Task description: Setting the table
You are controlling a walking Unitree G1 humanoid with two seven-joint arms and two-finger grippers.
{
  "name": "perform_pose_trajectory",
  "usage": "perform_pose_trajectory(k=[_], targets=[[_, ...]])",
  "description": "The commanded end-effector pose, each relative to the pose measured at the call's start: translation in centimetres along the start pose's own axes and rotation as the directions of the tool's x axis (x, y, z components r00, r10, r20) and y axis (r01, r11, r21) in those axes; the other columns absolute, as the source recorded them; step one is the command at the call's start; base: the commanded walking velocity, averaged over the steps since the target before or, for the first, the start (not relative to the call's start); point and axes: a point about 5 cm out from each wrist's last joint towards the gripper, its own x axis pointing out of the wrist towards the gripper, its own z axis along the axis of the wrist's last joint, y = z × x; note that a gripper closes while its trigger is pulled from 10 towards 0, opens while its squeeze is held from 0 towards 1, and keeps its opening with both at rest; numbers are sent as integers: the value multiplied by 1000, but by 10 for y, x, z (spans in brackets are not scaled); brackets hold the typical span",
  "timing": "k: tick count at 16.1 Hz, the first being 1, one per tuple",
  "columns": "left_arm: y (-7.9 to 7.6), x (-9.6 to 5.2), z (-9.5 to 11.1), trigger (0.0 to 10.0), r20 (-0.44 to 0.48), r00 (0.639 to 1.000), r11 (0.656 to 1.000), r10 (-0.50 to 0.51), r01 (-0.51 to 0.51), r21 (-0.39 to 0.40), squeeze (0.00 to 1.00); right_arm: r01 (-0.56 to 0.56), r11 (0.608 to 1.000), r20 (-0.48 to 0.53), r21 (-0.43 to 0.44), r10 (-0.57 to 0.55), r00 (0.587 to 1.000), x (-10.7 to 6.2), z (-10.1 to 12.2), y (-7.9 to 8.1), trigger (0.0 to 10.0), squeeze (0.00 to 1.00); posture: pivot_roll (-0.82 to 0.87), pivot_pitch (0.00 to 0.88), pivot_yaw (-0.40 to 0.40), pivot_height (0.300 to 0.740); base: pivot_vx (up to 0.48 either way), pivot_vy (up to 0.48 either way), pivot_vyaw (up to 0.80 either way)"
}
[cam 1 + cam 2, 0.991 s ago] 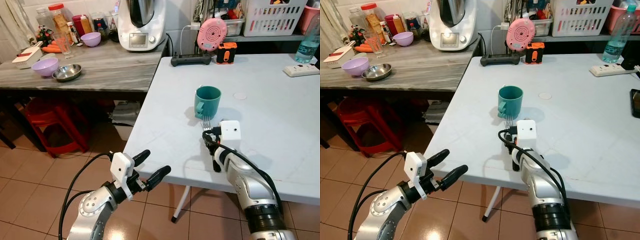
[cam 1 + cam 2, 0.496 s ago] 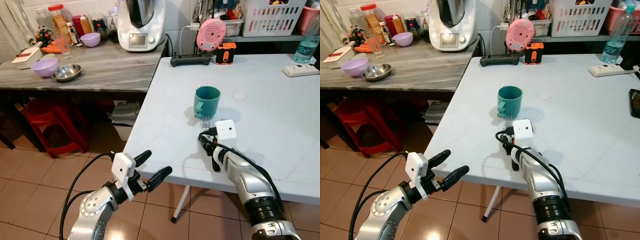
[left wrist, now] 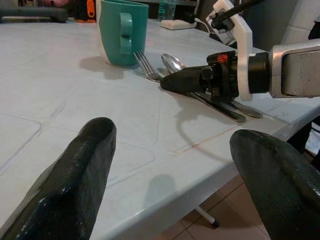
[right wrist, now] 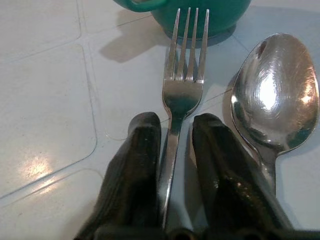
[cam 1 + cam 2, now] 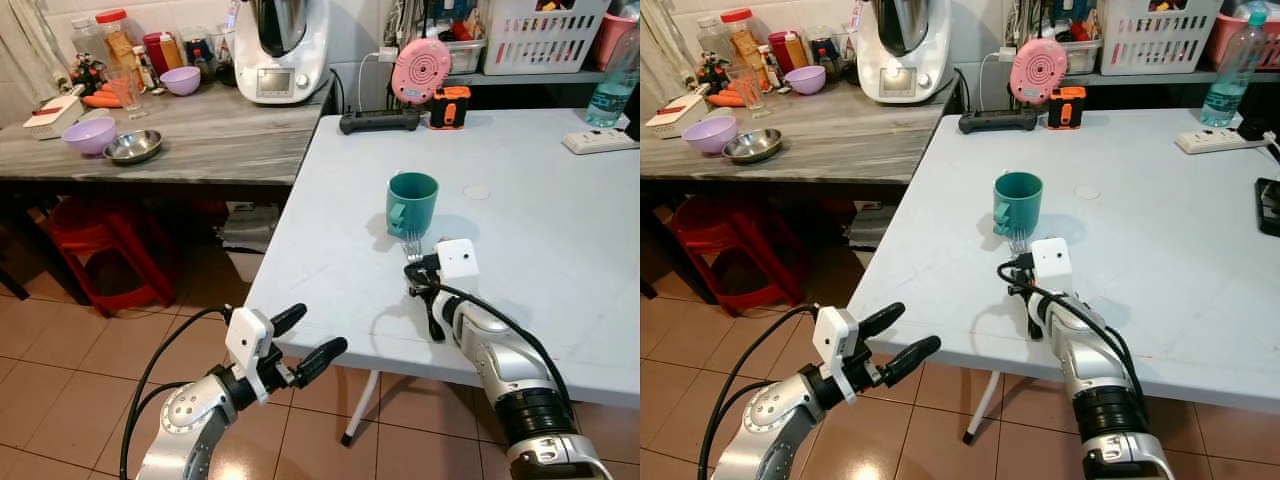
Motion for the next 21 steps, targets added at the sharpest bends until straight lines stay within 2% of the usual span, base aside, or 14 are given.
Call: perform_pose_trajectory(k=[1, 8, 14, 15, 17, 21], targets=[[1, -3, 1, 10000, -17, 1000, 1000, -6, 6, 7, 0, -41, 998, -92, 42, 45, 995, 1, -22, 10, 0, 0, -57, 0, 111, 740, 0, 0, 0], [-1, -2, 3, 10000, -18, 1000, 1000, -21, 21, 4, 0, -37, 987, -103, 159, 54, 993, -1, -30, 21, 0, 0, -59, 0, 112, 740, 0, 0, 0], [1, 0, 4, 10000, -15, 1000, 1000, -10, 10, 19, 0, -16, 972, -57, 235, 30, 998, -1, -21, 28, 0, 0, -58, 0, 111, 740, 0, 0, 0], [10, -1, 9, 10000, 10, 999, 998, 37, -37, 45, 0, -7, 961, -9, 277, 10, 1000, -4, -12, 29, 0, 0, -55, 0, 108, 740, 0, 0, 0], [19, -1, 15, 10000, 48, 992, 991, 113, -116, 60, 0, 9, 952, 67, 306, -31, 997, -11, 2, 27, 0, 0, -52, 0, 104, 740, 0, 0, 0], [34, -4, 18, 10000, 85, 959, 961, 270, -274, 45, 0, 39, 951, 142, 305, -86, 986, -28, 12, 25, 0, 0, -57, 0, 98, 740, 0, 0, 0]])
